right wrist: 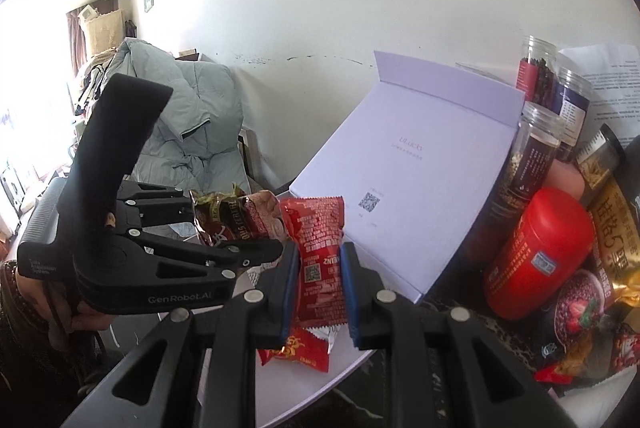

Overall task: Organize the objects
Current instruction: 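Lower the wrapper and red packet into the lavender box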

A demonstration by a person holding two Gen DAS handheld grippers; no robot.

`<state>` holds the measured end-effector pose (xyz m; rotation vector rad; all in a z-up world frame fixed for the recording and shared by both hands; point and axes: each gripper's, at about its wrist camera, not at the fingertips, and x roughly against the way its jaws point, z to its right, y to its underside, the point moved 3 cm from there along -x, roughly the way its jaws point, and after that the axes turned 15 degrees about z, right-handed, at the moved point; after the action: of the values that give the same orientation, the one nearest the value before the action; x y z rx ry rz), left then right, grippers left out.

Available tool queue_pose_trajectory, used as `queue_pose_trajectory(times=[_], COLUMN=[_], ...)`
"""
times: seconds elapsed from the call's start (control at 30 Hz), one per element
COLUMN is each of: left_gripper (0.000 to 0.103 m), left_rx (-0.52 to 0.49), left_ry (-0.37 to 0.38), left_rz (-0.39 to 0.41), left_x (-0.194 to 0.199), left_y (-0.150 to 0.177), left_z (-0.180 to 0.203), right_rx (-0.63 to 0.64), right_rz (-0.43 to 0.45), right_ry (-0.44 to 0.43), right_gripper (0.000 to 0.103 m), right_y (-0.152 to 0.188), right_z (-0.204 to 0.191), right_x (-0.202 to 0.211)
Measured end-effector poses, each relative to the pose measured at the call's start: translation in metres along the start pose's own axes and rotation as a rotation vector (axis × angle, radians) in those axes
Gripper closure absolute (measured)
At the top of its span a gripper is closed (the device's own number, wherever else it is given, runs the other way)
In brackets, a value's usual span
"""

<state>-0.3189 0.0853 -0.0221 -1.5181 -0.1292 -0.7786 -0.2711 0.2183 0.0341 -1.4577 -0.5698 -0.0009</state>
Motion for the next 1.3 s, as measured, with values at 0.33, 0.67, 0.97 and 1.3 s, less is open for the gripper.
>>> queue_pose_trajectory(times=[0.33, 0.67, 0.97, 1.3], left_gripper=[0.063, 0.063, 0.063, 0.062], left_rx=[-0.028, -0.077, -0.066, -0.095], left_ry=[-0.053, -0.007, -0.008, -0.003], left_rz=[-0.016, -0.041, -0.103, -0.102], left_x=[-0.030, -0.048, -0.066, -0.069], left_y=[-0.001, 0.014, 0.027, 0.029], left_z=[-0.013, 0.005, 0.006, 0.008], right_rx=[-0.097, -0.146, -0.187, -0.198], right_rz=[-0.004, -0.066, -0.130, -0.175], right_ry=[-0.046, -0.049, -0.069, -0.076], right_gripper=[0.082, 0.082, 0.082, 0.082], right_y=[0.005, 0.028, 0.044, 0.059], right_z=[0.018, 0.040, 0.046, 0.045], right_x=[-0.034, -0.055, -0.078, -0.094])
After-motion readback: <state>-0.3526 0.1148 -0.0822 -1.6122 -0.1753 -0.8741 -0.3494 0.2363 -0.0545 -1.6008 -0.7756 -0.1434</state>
